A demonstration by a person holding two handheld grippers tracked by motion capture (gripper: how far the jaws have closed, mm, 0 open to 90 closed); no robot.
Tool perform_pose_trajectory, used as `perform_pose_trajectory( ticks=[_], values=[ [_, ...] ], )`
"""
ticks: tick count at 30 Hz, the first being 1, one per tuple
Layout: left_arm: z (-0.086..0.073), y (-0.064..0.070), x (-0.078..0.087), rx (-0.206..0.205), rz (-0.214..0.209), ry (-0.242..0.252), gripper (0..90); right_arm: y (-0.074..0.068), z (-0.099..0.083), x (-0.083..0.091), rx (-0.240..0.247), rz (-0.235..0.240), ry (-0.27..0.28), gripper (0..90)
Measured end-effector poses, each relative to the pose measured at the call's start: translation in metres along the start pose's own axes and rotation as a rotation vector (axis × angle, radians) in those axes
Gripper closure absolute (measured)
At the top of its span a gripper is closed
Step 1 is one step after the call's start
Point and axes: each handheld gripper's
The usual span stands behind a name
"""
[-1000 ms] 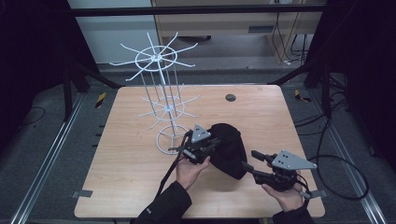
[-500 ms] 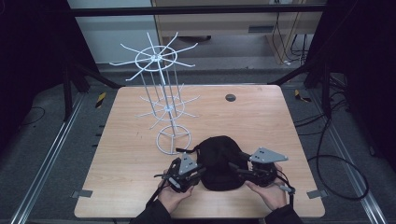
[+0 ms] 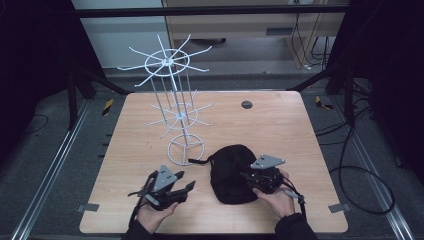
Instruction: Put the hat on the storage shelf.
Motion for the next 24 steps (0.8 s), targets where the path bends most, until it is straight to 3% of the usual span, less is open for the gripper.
perform_pose_trajectory(
  ticks=[2, 3, 4, 6, 7, 9, 10, 13, 14, 18, 21, 23, 24],
  values=[
    [-0.003, -0.007, 0.005, 0.011, 0.019, 0.002, 45.2, 0.000, 0.000, -0.001, -0.005, 0.000, -0.014, 77.5],
    [-0.008, -0.016, 0.011, 0.032, 0.041, 0.007, 45.2, 0.000, 0.000, -0.001, -0.005, 0.000, -0.014, 77.5],
    [-0.012, -0.024, 0.016, 0.058, 0.058, 0.015, 44.0, 0.001, 0.000, -0.002, -0.013, -0.002, -0.029, 83.8],
    [-0.021, -0.043, 0.025, 0.129, 0.094, 0.024, 42.9, 0.002, 0.000, -0.001, -0.020, 0.002, -0.023, 85.4],
    [-0.021, -0.043, 0.025, 0.129, 0.094, 0.024, 42.7, 0.002, 0.000, -0.001, -0.020, 0.002, -0.023, 85.4],
    [-0.026, -0.055, 0.027, 0.162, 0.121, 0.020, 42.6, 0.002, -0.001, 0.003, -0.022, 0.007, -0.011, 86.0],
    [-0.030, -0.064, 0.026, 0.175, 0.151, 0.012, 42.1, 0.004, -0.001, 0.011, -0.020, 0.008, 0.022, 86.2],
    [-0.034, -0.074, 0.025, 0.202, 0.175, 0.001, 41.3, 0.007, -0.001, 0.021, -0.011, -0.004, 0.063, 86.3],
    [-0.038, -0.080, 0.027, 0.218, 0.194, -0.007, 40.5, 0.011, -0.002, 0.033, -0.012, -0.017, 0.106, 86.2],
    [-0.043, -0.090, 0.030, 0.245, 0.229, -0.003, 37.8, 0.019, -0.002, 0.054, -0.036, -0.041, 0.197, 86.2],
    [-0.046, -0.094, 0.030, 0.263, 0.238, -0.012, 36.6, 0.024, -0.002, 0.072, -0.040, -0.061, 0.265, 86.1],
    [-0.050, -0.099, 0.029, 0.300, 0.230, -0.022, 36.3, 0.027, -0.001, 0.083, -0.043, -0.073, 0.314, 86.2],
    [-0.050, -0.099, 0.029, 0.300, 0.230, -0.022, 36.3, 0.027, -0.001, 0.083, -0.043, -0.073, 0.314, 86.2]
  ],
)
Point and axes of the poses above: each handheld gripper's, and its own axes: x roughly backward along the jaws, z roughly out of its top, y roughly to its right, and after that the axes turned 1 degree about -x, right-handed
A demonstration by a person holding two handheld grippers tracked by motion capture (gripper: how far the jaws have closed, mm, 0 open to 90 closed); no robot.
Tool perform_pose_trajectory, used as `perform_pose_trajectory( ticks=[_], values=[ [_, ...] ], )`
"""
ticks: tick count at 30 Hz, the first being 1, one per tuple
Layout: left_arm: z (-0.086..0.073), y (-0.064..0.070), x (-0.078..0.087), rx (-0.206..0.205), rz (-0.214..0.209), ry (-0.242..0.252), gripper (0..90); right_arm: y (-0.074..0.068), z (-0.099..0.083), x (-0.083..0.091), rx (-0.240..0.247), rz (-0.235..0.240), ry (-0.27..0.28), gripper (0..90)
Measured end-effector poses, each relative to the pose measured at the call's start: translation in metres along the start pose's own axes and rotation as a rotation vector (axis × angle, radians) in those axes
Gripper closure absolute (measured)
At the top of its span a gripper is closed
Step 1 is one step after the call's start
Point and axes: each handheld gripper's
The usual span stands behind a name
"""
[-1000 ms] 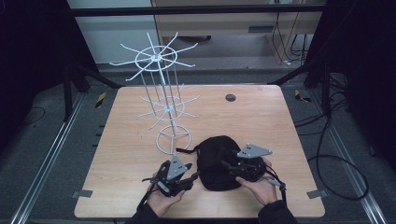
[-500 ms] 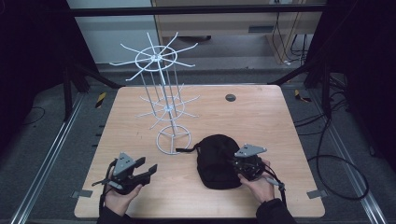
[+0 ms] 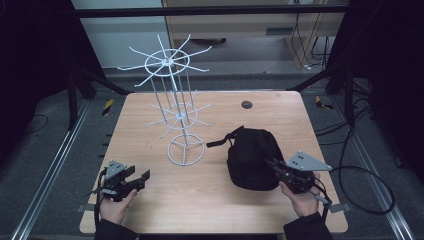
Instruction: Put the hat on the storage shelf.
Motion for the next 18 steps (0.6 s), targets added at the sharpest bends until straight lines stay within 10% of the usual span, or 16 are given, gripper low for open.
perform_pose_trajectory(
  ticks=[18],
  values=[
    [-0.001, -0.003, -0.004, 0.000, 0.011, -0.027, 35.3, 0.004, 0.070, 0.048, 0.006, -0.047, 0.363, 86.2]
  ],
)
Point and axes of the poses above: each handheld gripper's, and its own axes: x roughly backward along the jaws, z roughly out of its top, y roughly to its right, and after that the axes turned 1 degree about -x, right-handed
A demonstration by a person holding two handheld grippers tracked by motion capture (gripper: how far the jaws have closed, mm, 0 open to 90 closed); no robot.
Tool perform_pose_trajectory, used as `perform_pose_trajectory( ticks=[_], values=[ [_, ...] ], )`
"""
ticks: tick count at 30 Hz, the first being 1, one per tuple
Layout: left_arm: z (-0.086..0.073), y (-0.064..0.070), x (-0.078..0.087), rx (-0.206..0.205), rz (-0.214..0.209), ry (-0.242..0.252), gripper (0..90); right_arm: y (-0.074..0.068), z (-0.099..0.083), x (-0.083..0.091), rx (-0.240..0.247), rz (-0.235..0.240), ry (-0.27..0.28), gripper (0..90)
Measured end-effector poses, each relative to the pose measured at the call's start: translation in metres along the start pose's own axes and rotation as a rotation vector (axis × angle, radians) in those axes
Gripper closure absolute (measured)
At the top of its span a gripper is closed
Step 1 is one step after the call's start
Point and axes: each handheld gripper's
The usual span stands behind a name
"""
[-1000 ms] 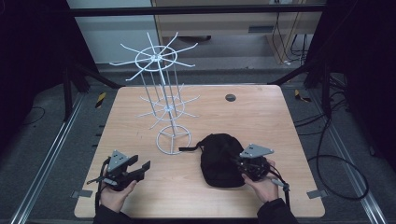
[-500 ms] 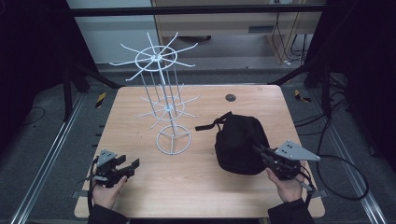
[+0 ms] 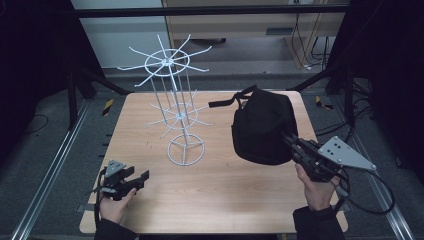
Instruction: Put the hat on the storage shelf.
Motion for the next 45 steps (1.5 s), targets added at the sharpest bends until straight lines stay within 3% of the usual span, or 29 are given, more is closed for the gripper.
perform_pose_trajectory(
  ticks=[3, 4, 11, 18, 22, 23, 30, 33, 44, 45],
  values=[
    [0.000, 0.000, -0.001, -0.003, -0.001, -0.004, 35.2, -0.001, 0.009, -0.001, 0.003, -0.003, 0.036, 86.2],
    [0.000, 0.001, -0.001, -0.005, -0.001, -0.005, 35.2, -0.001, 0.018, -0.003, -0.006, -0.004, 0.072, 86.2],
    [0.000, 0.001, -0.003, -0.013, 0.001, -0.010, 35.1, -0.003, 0.038, -0.011, -0.009, 0.000, 0.146, 86.2],
    [-0.001, 0.002, -0.004, -0.021, 0.000, -0.018, 35.1, -0.010, 0.070, -0.021, -0.003, 0.008, 0.241, 86.1],
    [-0.001, 0.003, -0.005, -0.025, 0.000, -0.021, 35.1, -0.013, 0.079, -0.023, -0.011, 0.022, 0.283, 86.2],
    [-0.001, 0.003, -0.005, -0.026, 0.000, -0.022, 35.0, -0.018, 0.084, -0.027, -0.016, 0.047, 0.301, 86.1],
    [-0.001, 0.004, -0.005, -0.036, 0.002, -0.029, 35.0, -0.037, 0.083, -0.047, -0.018, 0.118, 0.276, 86.1],
    [-0.001, 0.004, -0.005, -0.037, 0.003, -0.029, 34.9, -0.040, 0.077, -0.054, -0.016, 0.121, 0.250, 86.0],
    [-0.001, 0.005, -0.006, -0.040, 0.005, -0.034, 34.9, -0.037, 0.035, -0.072, -0.080, 0.143, 0.131, 83.1],
    [-0.001, 0.005, -0.006, -0.040, 0.005, -0.035, 34.9, -0.037, 0.027, -0.076, -0.096, 0.157, 0.095, 80.6]
  ],
)
Point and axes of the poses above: each handheld gripper's, and its own axes: x roughly backward along the jaws, z roughly out of its top, y roughly to its right, and after that the axes turned 1 degree about -x, right-handed
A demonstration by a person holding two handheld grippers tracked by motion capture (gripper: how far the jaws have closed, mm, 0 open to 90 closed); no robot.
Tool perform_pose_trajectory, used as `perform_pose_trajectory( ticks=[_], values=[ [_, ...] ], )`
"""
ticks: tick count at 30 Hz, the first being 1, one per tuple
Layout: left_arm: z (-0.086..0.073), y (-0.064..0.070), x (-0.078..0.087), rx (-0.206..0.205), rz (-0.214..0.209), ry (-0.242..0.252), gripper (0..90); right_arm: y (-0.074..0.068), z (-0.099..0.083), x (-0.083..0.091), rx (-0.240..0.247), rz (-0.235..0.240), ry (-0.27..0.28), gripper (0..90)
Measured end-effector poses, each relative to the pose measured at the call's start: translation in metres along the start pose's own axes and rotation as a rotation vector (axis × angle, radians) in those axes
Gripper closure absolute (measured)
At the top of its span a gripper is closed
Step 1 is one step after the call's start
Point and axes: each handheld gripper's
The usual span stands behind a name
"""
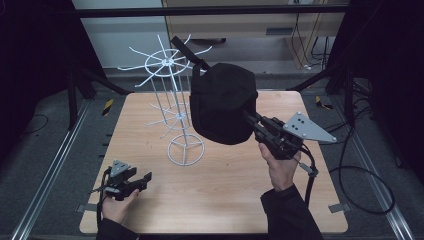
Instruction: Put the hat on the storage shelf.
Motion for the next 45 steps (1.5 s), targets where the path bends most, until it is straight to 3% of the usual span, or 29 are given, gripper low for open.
perform_pose_trajectory(
  ticks=[13, 17, 19, 23, 29, 31, 35, 36, 45],
  values=[
    [0.000, 0.000, 0.000, -0.002, 0.001, -0.001, 34.8, 0.000, -0.036, -0.015, -0.028, -0.007, -0.114, 65.3],
    [0.000, 0.000, 0.000, -0.002, 0.002, -0.002, 34.8, 0.006, -0.044, -0.006, -0.037, -0.035, -0.120, 49.2],
    [0.000, 0.000, 0.000, -0.001, 0.002, -0.003, 34.8, 0.007, -0.046, -0.003, -0.036, -0.041, -0.124, 46.2],
    [0.000, 0.001, 0.000, -0.007, 0.003, -0.006, 34.7, 0.022, -0.062, 0.016, -0.038, -0.089, -0.182, 37.0],
    [0.000, 0.001, -0.001, -0.008, -0.001, -0.006, 34.6, 0.042, -0.089, 0.035, -0.042, -0.156, -0.279, 31.9],
    [0.000, 0.001, 0.000, -0.011, 0.001, -0.003, 34.6, 0.054, -0.106, 0.046, -0.058, -0.188, -0.336, 28.9],
    [0.000, 0.000, -0.001, -0.028, 0.002, 0.007, 34.8, 0.064, -0.120, 0.055, -0.072, -0.216, -0.382, 26.3],
    [0.000, 0.000, -0.001, -0.033, 0.001, 0.015, 34.8, 0.071, -0.129, 0.061, -0.087, -0.241, -0.409, 24.6],
    [-0.001, -0.007, -0.004, -0.050, 0.004, 0.015, 34.9, 0.095, -0.153, 0.079, -0.128, -0.352, -0.507, 19.8]
  ],
)
Point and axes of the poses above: each handheld gripper's, and its own axes: x roughly backward along the jaws, z roughly out of its top, y roughly to its right, and after that the axes turned 1 degree about -x, right-handed
